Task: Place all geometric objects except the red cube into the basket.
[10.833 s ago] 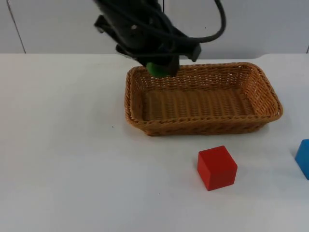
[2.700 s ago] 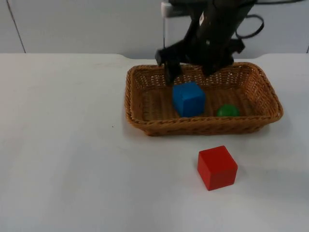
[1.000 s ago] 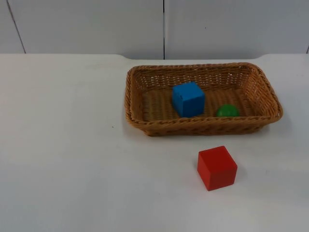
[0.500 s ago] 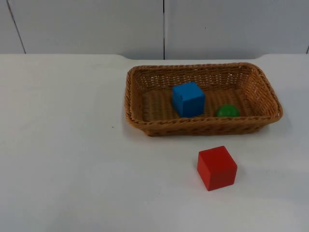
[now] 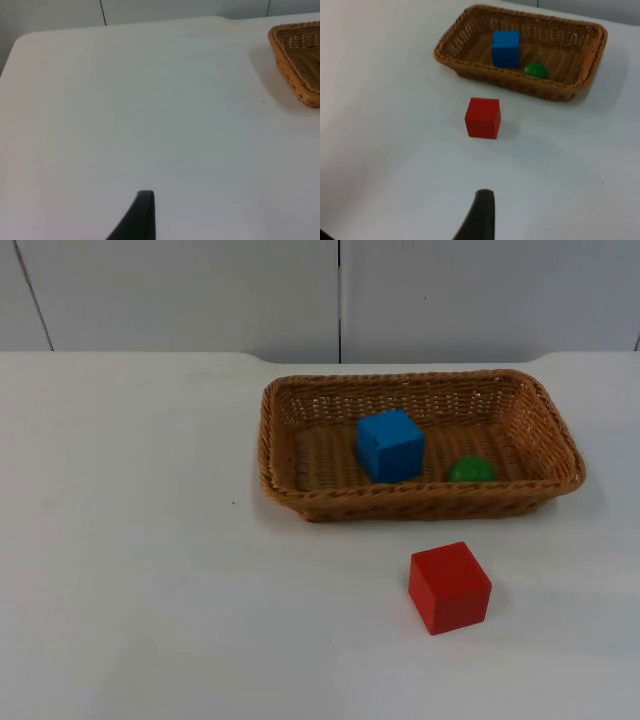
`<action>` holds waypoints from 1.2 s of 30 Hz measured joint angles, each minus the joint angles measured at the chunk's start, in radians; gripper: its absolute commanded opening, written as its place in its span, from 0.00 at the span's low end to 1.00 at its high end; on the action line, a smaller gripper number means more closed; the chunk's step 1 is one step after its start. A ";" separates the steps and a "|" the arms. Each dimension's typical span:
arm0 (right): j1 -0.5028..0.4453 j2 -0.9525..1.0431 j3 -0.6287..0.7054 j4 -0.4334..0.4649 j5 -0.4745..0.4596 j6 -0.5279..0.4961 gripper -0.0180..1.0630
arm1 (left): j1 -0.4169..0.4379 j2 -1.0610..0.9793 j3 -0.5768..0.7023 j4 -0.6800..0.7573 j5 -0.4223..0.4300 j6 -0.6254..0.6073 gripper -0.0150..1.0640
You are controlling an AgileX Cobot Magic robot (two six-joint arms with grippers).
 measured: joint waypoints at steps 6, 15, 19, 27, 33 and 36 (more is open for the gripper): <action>0.000 0.000 0.002 0.000 -0.002 0.000 0.74 | 0.000 0.000 0.000 0.002 0.000 0.000 0.99; 0.000 0.000 0.002 0.000 -0.004 -0.038 0.74 | 0.000 0.000 0.007 0.002 0.002 -0.001 0.99; 0.000 0.000 0.002 0.000 -0.004 -0.044 0.74 | 0.000 0.000 0.007 0.002 0.002 -0.001 0.99; 0.000 0.000 0.002 0.000 -0.004 -0.044 0.74 | 0.000 0.000 0.007 0.002 0.002 -0.001 0.99; 0.000 0.000 0.002 0.000 -0.004 -0.044 0.74 | 0.000 0.000 0.007 0.002 0.002 -0.001 0.99; -0.024 0.000 0.002 0.002 -0.006 -0.044 0.74 | 0.000 0.000 0.007 0.002 0.002 -0.001 0.99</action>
